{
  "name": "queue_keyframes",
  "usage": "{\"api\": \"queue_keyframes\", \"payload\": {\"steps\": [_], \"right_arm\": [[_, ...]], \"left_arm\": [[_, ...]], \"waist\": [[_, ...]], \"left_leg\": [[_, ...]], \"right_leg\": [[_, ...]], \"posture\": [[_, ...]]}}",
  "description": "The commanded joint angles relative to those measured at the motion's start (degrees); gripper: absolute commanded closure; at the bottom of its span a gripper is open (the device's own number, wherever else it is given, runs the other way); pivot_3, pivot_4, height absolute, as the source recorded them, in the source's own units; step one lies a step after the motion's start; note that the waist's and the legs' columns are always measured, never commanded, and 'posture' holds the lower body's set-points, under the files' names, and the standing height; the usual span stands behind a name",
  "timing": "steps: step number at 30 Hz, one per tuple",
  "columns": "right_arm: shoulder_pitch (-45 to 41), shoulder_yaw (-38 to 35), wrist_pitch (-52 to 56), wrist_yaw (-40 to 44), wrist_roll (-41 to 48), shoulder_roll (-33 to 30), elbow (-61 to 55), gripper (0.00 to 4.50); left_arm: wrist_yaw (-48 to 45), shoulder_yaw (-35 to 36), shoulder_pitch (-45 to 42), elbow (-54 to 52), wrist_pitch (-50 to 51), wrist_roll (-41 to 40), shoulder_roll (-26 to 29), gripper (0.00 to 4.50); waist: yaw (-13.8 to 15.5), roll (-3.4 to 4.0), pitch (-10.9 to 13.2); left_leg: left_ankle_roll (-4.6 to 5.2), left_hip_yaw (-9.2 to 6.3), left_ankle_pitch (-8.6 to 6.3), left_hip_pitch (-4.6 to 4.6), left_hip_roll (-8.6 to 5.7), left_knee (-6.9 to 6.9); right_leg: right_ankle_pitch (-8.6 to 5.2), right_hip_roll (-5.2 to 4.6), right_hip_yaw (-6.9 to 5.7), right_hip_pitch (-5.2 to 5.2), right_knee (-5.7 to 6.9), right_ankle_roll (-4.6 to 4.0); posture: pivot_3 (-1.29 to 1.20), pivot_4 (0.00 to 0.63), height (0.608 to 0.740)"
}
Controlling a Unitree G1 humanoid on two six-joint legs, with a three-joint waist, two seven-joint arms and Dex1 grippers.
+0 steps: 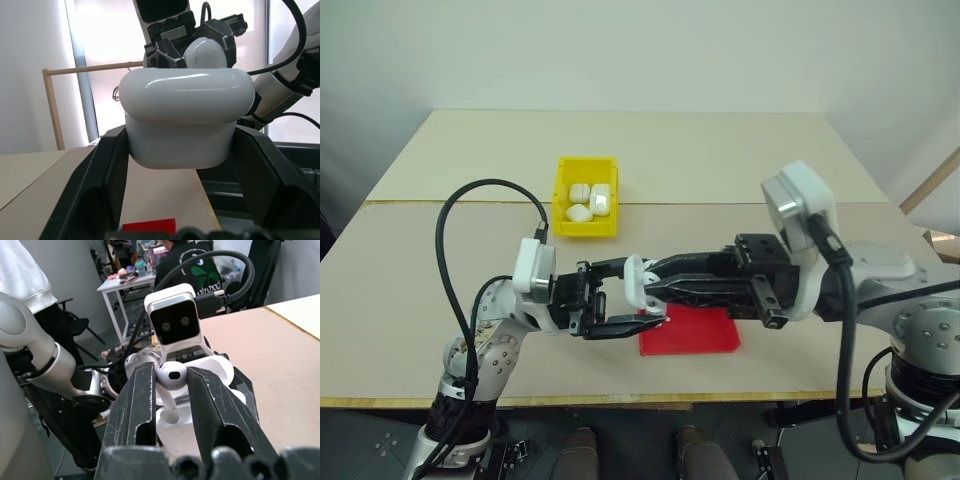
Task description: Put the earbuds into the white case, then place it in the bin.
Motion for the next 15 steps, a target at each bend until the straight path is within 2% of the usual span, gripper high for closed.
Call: {"api": "queue_keyframes", "payload": {"steps": [1,15], "right_arm": [[0.08,-0.13,-1.7,0.27,0.81,-1.14,-0.83,3.37],[0.57,1.05,-2.67,0.88,-0.1,-3.22,-1.73,3.37]], "left_arm": [[-0.25,0.13,-0.87,-0.41,-1.42,0.12,-0.36,1.69],[-1.23,0.13,-0.54,-0.36,-1.75,0.54,-0.69,1.69]], "waist": [[0.01,0.0,0.0],[0.03,0.0,0.0]], "left_leg": [[0.0,0.0,0.0,0.0,0.0,0.0],[0.0,0.0,0.0,-0.01,0.0,0.0]], "right_leg": [[0.0,0.0,0.0,0.0,0.0,0.0],[-0.02,0.0,0.0,0.0,-0.02,0.03]], "posture": [[0.0,0.15,0.74],[0.0,0.15,0.74]]}}
